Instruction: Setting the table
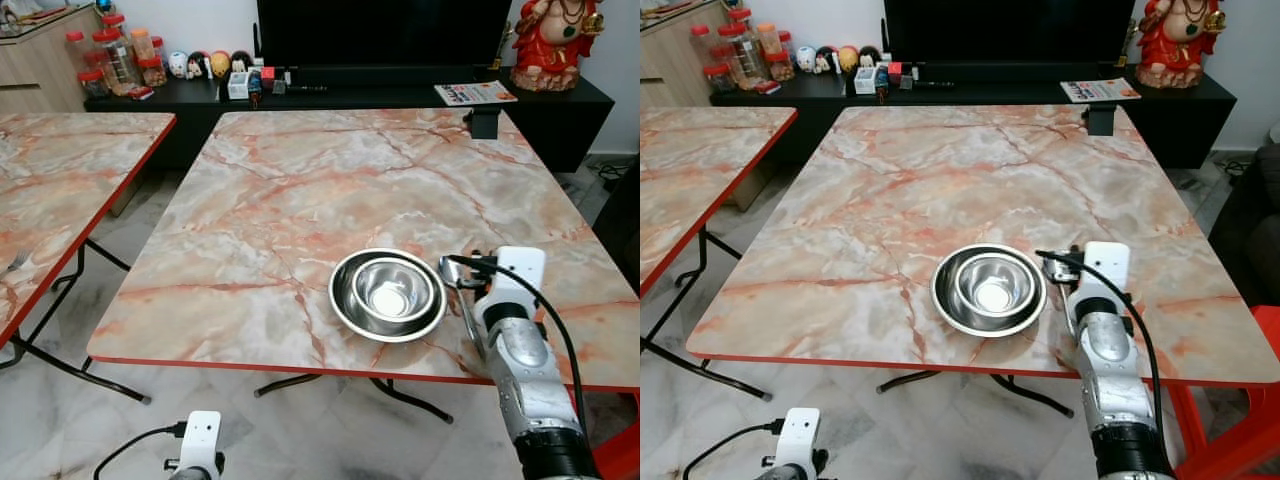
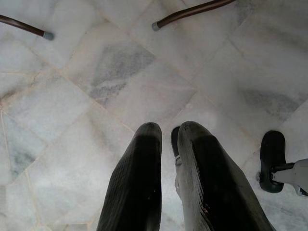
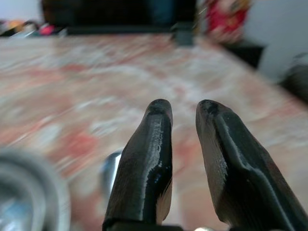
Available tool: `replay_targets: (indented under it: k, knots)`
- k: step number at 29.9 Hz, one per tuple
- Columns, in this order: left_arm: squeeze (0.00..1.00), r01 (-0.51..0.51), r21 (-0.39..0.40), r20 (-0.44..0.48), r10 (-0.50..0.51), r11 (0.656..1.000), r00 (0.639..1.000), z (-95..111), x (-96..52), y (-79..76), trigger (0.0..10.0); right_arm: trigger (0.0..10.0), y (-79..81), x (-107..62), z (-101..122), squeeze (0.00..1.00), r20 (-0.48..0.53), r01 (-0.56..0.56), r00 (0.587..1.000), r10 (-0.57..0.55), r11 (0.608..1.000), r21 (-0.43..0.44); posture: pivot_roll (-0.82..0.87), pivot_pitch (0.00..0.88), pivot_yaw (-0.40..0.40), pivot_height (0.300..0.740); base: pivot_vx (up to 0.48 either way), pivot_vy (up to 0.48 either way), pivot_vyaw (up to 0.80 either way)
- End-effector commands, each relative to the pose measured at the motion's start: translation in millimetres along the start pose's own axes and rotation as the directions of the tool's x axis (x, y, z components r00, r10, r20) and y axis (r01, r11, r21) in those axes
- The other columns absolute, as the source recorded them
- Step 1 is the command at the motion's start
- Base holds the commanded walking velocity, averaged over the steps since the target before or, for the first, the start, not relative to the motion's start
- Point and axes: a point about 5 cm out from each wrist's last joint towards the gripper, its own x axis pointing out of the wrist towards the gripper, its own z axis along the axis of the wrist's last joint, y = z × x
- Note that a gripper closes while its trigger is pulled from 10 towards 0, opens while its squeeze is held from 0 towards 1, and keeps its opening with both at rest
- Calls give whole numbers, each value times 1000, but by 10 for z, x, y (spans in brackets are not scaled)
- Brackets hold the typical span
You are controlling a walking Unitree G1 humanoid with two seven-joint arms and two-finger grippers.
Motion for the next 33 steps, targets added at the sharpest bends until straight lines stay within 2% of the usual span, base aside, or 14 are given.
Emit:
replay_targets:
  k: [1,2,4,5,10,13,15,18,25,26,27,30,32,33]
  knots:
    - [0,2,3,-11,-2,1000,1000,-2,2,8,10000,10000,-130,-19,58,0,48,88,995,-88,996,-12,-118,0,36,740,0,0,0]
    - [0,2,2,-11,-2,1000,1000,-2,2,4,10000,10000,-225,-39,44,0,52,158,986,-157,987,-7,-119,0,36,740,0,0,0]
    - [0,4,4,-11,-4,1000,1000,-6,1,-3,10000,10000,-330,-74,8,0,51,226,973,-224,974,-33,-118,0,35,740,0,0,0]
    - [0,4,4,-11,-4,1000,1000,-6,1,-3,10000,10000,-330,-74,8,0,51,226,973,-224,974,-33,-118,0,35,740,0,0,0]
    - [0,4,3,-14,-4,1000,1000,-30,-4,-7,10000,10000,-536,-211,-127,0,32,357,934,-356,930,-87,-121,0,30,740,0,0,0]
    - [0,4,1,-16,-4,1000,1000,-44,-6,-11,10000,10000,-643,-360,-263,0,-12,449,892,-453,886,-117,-119,0,25,740,0,0,0]
    - [0,4,-2,-16,-4,1000,1000,-48,-7,-16,10000,10000,-728,-554,-400,0,-61,536,830,-554,824,-187,-115,0,17,740,0,0,0]
    - [0,4,-5,-12,-4,1000,1000,-45,-7,-20,10000,10000,-773,-763,-574,0,-144,599,766,-626,778,-191,-113,0,15,740,0,0,0]
    - [0,4,-6,-14,-4,1000,1000,-65,-12,-8,10000,10000,-857,-1095,-825,0,-233,645,675,-700,714,-272,-123,0,17,740,0,0,0]
    - [0,4,-5,-14,-4,1000,1000,-72,-14,-4,10000,10000,-895,-1196,-924,0,-293,664,626,-723,691,-286,-127,0,18,740,0,0,0]
    - [0,4,-5,-15,-4,1000,1000,-74,-15,-3,10000,10000,-912,-1246,-973,0,-325,672,599,-732,680,-293,-127,0,18,740,0,0,0]
    - [0,7,-4,-16,-7,1000,1000,-75,-14,-9,10000,10000,-944,-1424,-1227,0,-468,680,501,-728,666,-307,-129,0,20,740,0,0,0]
    - [0,10,-5,-15,-10,1000,1000,-71,-13,-15,10000,10000,-946,-1484,-1363,0,-535,671,463,-707,674,-309,-131,0,19,740,0,0,0]
    - [0,11,-6,-14,-11,1000,1000,-66,-12,-21,10000,10000,-928,-1506,-1456,0,-588,658,448,-674,694,-294,-128,0,18,740,0,0,0]
